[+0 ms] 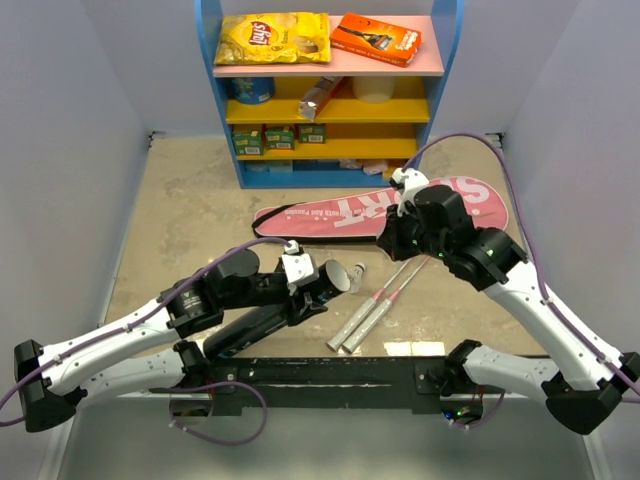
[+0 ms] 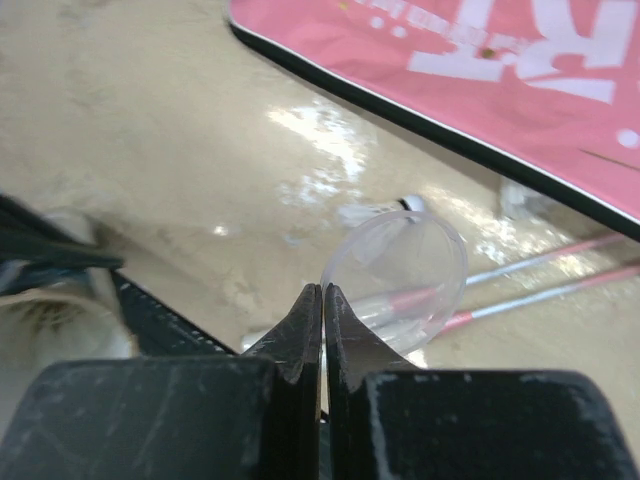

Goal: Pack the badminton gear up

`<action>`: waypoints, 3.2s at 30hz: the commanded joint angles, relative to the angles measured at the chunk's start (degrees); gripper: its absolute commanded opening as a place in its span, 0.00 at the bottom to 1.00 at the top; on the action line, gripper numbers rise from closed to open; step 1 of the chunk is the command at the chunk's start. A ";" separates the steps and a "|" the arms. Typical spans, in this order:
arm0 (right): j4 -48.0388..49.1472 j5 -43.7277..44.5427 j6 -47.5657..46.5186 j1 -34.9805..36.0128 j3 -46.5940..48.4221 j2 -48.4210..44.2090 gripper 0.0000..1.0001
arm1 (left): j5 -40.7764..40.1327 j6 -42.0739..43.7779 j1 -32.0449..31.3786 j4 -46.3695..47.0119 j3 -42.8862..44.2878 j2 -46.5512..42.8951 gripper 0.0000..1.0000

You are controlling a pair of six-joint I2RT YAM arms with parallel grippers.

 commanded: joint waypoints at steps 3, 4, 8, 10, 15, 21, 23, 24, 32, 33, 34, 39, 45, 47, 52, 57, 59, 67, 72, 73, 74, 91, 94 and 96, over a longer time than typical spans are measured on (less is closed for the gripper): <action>-1.58 16.43 5.83 -0.62 -9.76 3.92 0.00 | -0.95 -0.80 -0.01 2.20 -0.99 -1.16 0.00; -0.88 18.36 8.63 -0.70 -13.35 4.28 0.00 | -1.03 -0.71 -0.01 2.38 -0.99 -1.24 0.00; 0.73 22.75 15.41 -1.58 -17.96 4.45 0.00 | -0.77 -0.71 -0.01 2.20 -1.51 -1.60 0.00; -1.13 23.48 19.71 -2.90 -17.26 4.46 0.00 | -0.42 -0.80 -0.01 2.38 -1.78 -2.04 0.00; -1.31 22.51 31.29 -4.22 -21.37 4.81 0.00 | -0.42 -0.71 -0.01 2.12 -1.78 -3.44 0.00; 2.90 21.63 40.02 -5.80 -30.52 6.13 0.00 | -0.59 -2.64 -0.10 2.21 -2.31 -5.02 0.00; 3.61 22.24 41.00 -6.07 -32.19 6.30 0.00 | -0.51 -2.73 -0.01 2.21 -2.40 -5.11 0.00; 4.31 22.50 41.87 -6.24 -32.72 6.13 0.00 | -0.59 -2.99 -0.10 2.21 -2.40 -5.11 0.00; 5.99 23.38 43.11 -6.60 -35.53 8.67 0.12 | -0.59 -4.05 -0.10 1.86 -2.14 -4.59 0.00; 6.51 23.30 43.19 -6.68 -35.97 8.85 0.18 | -0.68 -4.05 -0.10 1.68 -2.13 -4.41 0.00; 6.77 23.30 43.28 -6.60 -36.15 8.85 0.30 | -0.94 -4.05 -0.10 1.68 -2.13 -4.50 0.01; 4.59 24.53 41.62 -6.68 -33.27 7.45 0.49 | -0.95 -4.14 -0.10 1.59 -2.13 -4.85 0.02; 3.34 24.01 33.47 -6.59 -25.27 2.36 0.51 | -0.77 -3.96 -0.01 1.59 -2.13 -4.58 0.00; 6.06 21.64 29.42 -6.59 -24.38 0.34 0.55 | -0.77 -3.96 -0.10 1.59 -2.13 -4.50 0.00; 14.77 18.64 21.49 -6.59 -23.49 0.58 0.59 | -0.42 -3.78 -0.01 1.59 -2.31 -4.32 0.00; 21.34 17.51 16.40 -6.59 -23.66 6.90 0.55 | -0.07 -3.43 -0.01 1.59 -2.31 -4.67 0.00; 23.55 17.23 15.34 -6.59 -23.93 8.49 0.54 | 0.55 -2.82 -0.10 1.68 -2.40 -5.28 0.00; 28.48 21.80 15.16 -6.59 -24.29 15.43 0.51 | 0.81 -2.91 -0.10 2.12 -3.10 -5.82 0.00; 29.19 24.17 13.84 -6.59 -22.79 20.27 0.49 | 0.72 -2.91 -0.01 2.03 -3.10 -5.46 0.00; 29.28 24.61 13.67 -6.68 -22.62 21.23 0.49 | 0.64 -2.91 -0.01 2.03 -3.10 -5.55 0.00; 29.45 24.96 13.58 -6.77 -22.53 21.77 0.48 | 0.64 -2.99 -0.01 2.03 -3.10 -5.55 0.00; 35.07 24.35 9.45 -9.76 -22.09 26.61 0.38 | -0.24 -2.55 -0.01 1.94 -3.19 -4.67 0.00; 36.57 21.81 8.57 -9.76 -22.09 27.31 0.36 | -0.16 -2.64 -0.01 2.03 -3.19 -4.41 0.00; 37.71 19.88 8.39 -9.67 -22.26 27.75 0.34 | -0.15 -2.55 -0.10 1.94 -3.10 -4.32 0.00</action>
